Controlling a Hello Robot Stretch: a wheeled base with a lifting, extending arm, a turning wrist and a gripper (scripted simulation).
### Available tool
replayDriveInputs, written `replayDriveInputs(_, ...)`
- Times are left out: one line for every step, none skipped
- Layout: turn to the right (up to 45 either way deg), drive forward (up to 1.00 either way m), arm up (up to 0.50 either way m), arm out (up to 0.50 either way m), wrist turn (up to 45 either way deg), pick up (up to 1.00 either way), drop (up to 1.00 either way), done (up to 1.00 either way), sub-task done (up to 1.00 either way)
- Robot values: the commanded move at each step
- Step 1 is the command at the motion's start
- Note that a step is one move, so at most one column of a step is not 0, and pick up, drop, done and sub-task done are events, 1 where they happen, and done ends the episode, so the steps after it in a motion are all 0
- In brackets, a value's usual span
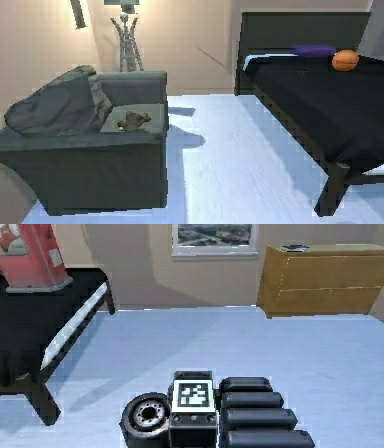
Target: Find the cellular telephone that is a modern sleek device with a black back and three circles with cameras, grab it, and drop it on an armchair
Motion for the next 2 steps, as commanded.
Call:
replayDriveInputs(15.0,0.0,0.0,0.0,0.0,0.0,0.0,0.0,0.0)
replayDriveInputs(0.0,0.95,0.0,0.0,0.0,0.0,0.0,0.0,0.0)
